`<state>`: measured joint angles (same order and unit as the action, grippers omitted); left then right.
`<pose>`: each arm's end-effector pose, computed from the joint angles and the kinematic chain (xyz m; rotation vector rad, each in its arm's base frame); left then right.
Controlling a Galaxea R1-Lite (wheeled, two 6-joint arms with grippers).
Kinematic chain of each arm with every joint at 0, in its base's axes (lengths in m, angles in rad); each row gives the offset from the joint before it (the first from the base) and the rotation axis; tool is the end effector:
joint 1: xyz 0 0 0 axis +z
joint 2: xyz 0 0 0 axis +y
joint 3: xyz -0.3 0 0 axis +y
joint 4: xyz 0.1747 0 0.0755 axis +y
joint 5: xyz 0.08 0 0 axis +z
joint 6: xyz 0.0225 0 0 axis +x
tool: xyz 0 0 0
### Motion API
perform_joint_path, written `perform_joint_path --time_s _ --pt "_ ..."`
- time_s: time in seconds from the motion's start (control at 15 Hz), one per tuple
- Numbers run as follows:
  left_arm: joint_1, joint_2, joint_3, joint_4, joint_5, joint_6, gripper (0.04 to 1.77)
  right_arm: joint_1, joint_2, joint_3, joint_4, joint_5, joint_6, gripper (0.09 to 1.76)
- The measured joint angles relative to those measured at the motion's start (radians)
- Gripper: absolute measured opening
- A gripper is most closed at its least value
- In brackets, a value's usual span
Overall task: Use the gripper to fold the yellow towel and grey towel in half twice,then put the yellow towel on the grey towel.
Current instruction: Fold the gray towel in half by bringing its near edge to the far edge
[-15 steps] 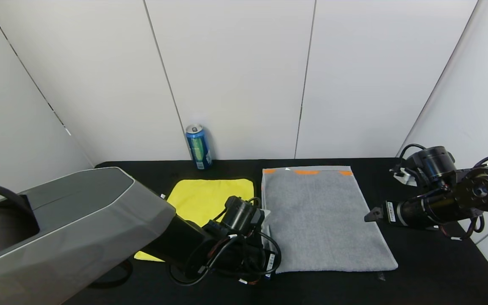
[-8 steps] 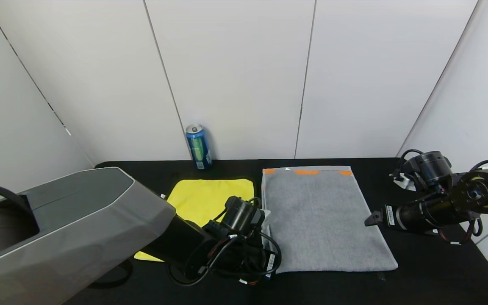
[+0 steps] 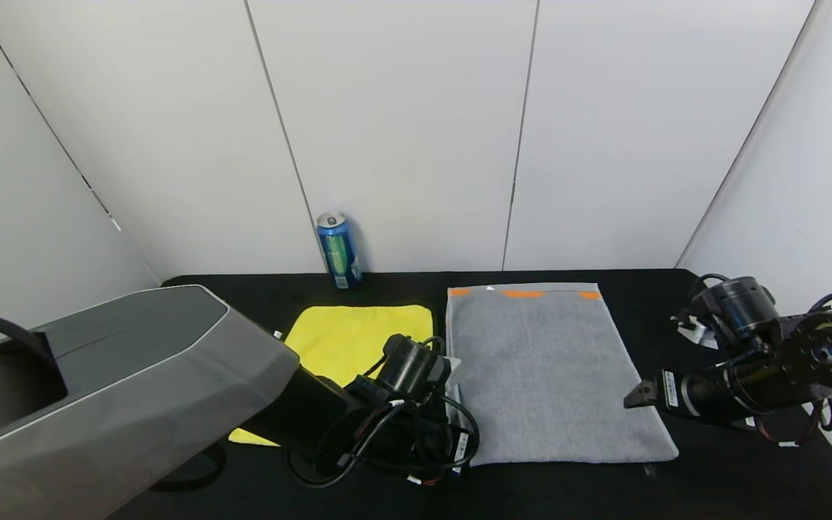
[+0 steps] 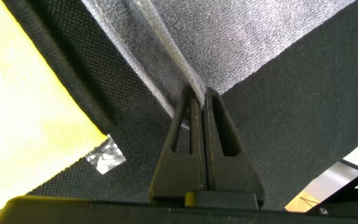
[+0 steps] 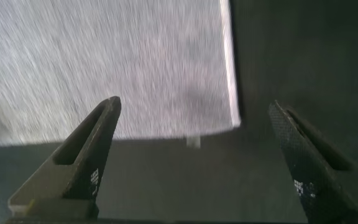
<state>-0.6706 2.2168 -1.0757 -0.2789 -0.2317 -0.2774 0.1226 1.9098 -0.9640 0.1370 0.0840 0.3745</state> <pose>0.3010 -0.2454 0.0348 -0.0488 0.9759 -0.7147 0.3087 0.0399 0.0950 0.3149 1.1052 -0.0192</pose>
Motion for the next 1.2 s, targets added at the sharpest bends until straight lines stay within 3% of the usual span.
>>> perform_joint_path --time_s 0.2,1.2 --pt "0.0 0.0 0.0 0.001 0.0 0.0 0.1 -0.014 -0.001 0.055 -0.002 0.063 -0.003 1.71" --pt "-0.001 0.0 -0.001 0.004 0.0 0.001 0.1 -0.001 0.057 0.091 -0.092 0.057 -0.007 1.71"
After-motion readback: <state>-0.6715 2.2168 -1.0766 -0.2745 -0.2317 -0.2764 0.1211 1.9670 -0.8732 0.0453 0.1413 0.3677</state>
